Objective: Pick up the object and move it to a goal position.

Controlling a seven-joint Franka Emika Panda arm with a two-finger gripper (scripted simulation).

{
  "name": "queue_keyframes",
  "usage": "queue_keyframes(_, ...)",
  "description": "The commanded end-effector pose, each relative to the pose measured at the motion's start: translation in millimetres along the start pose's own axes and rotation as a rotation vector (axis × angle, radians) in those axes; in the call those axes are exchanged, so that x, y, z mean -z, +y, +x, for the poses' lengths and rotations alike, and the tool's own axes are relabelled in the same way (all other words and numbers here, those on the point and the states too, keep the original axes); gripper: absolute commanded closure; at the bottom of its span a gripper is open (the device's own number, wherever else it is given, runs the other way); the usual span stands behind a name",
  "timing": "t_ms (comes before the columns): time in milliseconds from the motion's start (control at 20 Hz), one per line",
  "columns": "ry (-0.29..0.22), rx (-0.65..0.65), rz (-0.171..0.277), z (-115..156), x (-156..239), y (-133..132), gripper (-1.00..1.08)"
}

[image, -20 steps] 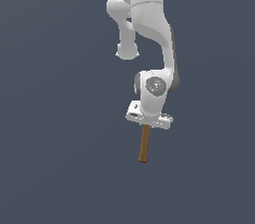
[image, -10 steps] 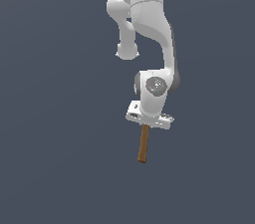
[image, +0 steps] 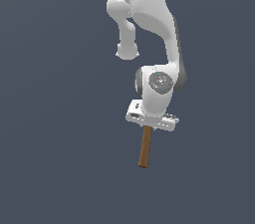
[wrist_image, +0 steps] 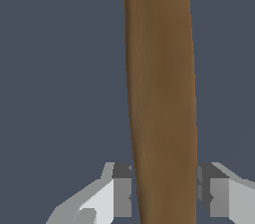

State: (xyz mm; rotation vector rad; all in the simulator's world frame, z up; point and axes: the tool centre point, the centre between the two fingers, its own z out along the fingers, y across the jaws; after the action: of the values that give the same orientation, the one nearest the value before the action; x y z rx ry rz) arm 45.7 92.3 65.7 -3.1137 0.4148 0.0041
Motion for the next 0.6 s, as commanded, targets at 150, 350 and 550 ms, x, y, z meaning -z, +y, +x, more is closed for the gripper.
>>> queue_keyframes(150,0.004,-0.001,0.001,24.1,40.5,-7.4,1.08)
queue_keyframes(350,0.003,-0.002,0.0,40.2,65.8,-12.1,1.08)
queue_keyframes(550,0.003,-0.002,0.0,51.8,83.6,-16.0,1.08)
